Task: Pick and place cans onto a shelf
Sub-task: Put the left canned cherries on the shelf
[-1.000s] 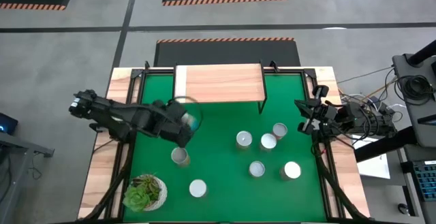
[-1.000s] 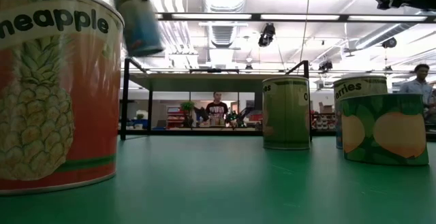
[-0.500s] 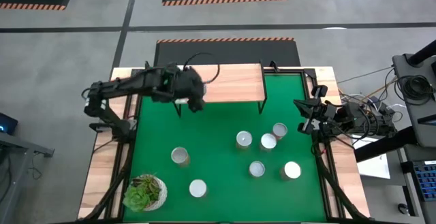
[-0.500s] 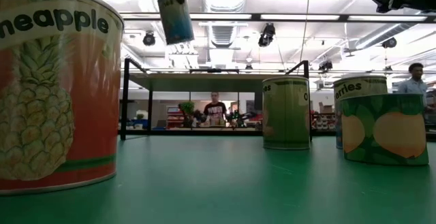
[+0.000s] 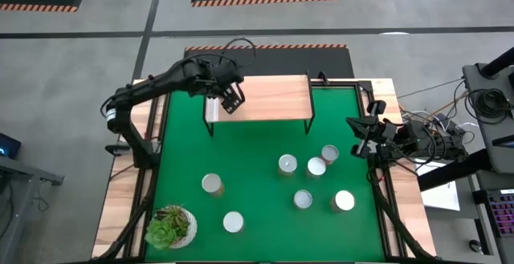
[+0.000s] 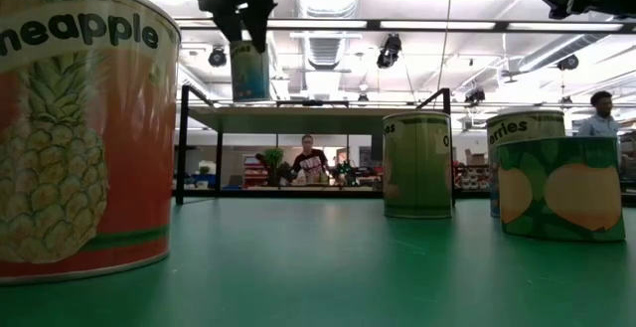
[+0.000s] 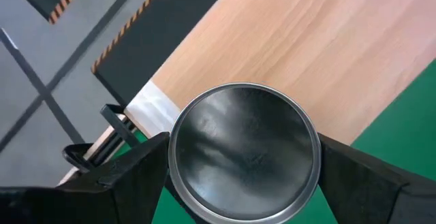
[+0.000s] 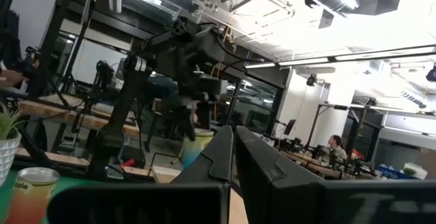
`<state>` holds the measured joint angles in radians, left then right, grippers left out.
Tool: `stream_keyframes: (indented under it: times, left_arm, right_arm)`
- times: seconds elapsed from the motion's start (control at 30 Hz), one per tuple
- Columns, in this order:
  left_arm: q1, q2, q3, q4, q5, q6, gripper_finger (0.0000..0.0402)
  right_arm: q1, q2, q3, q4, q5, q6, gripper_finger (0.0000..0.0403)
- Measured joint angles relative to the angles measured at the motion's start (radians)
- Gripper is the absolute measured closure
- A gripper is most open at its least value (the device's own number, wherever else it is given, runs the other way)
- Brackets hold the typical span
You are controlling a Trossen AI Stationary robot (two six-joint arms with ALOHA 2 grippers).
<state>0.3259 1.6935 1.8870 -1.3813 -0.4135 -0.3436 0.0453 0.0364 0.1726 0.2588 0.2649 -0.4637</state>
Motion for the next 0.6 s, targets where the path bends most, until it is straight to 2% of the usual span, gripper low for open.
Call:
stream_keyframes:
  times: [0.27, 0.6]
  left_arm:
    - [0.038, 0.005, -0.002, 0.04, 0.052, 0.014, 0.0086]
    - [0.04, 0.006, -0.074, 0.097, 0.084, 0.018, 0.0086]
  right_arm:
    - [0.0, 0.0, 0.0, 0.0, 0.0, -0.005, 0.0394]
    - [0.0, 0.0, 0.0, 0.0, 0.0, -0.007, 0.0394]
